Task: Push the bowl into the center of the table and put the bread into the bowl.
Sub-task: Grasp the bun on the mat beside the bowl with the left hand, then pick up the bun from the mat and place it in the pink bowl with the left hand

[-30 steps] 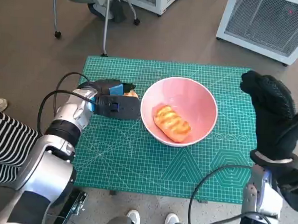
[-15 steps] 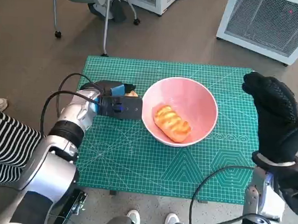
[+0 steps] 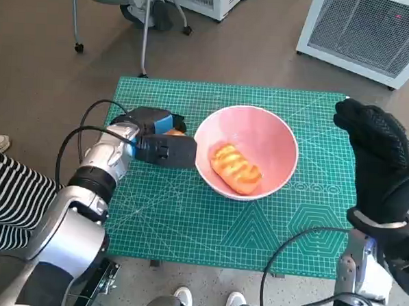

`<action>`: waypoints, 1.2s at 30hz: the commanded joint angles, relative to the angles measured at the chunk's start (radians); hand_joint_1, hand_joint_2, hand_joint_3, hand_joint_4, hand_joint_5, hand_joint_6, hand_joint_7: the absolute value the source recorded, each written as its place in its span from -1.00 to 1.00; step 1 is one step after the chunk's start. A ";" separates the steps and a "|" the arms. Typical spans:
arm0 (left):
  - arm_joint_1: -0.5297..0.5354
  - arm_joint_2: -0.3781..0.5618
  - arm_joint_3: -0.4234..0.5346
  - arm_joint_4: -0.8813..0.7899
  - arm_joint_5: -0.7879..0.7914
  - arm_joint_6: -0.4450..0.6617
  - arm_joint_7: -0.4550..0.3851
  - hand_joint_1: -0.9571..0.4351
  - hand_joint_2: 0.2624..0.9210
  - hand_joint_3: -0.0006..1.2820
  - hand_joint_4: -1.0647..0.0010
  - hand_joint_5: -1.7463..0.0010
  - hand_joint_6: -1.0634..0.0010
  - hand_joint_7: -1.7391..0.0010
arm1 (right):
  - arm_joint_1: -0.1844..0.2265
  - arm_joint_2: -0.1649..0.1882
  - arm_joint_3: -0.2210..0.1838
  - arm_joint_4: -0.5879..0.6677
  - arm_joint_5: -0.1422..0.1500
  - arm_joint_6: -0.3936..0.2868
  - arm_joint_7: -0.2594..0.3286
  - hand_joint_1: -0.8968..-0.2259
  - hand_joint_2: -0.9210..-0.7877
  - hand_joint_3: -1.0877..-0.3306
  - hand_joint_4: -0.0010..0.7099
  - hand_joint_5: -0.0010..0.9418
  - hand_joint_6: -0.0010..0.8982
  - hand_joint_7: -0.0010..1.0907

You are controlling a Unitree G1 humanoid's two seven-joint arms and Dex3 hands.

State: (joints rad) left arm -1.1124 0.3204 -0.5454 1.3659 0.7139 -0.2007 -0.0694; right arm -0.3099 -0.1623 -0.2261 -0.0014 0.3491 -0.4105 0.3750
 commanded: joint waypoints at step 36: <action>-0.111 0.098 0.136 -0.092 -0.099 -0.217 0.118 0.37 0.97 -0.99 -0.47 -0.16 -0.33 -0.29 | 0.003 -0.007 0.003 0.036 0.023 0.019 0.011 -0.55 -1.00 -0.12 -0.62 -1.00 -0.97 -0.14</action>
State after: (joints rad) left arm -1.1641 0.4033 -0.4360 1.3216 0.6425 -0.3558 0.0154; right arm -0.3127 -0.1623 -0.2249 0.0105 0.3576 -0.4081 0.3779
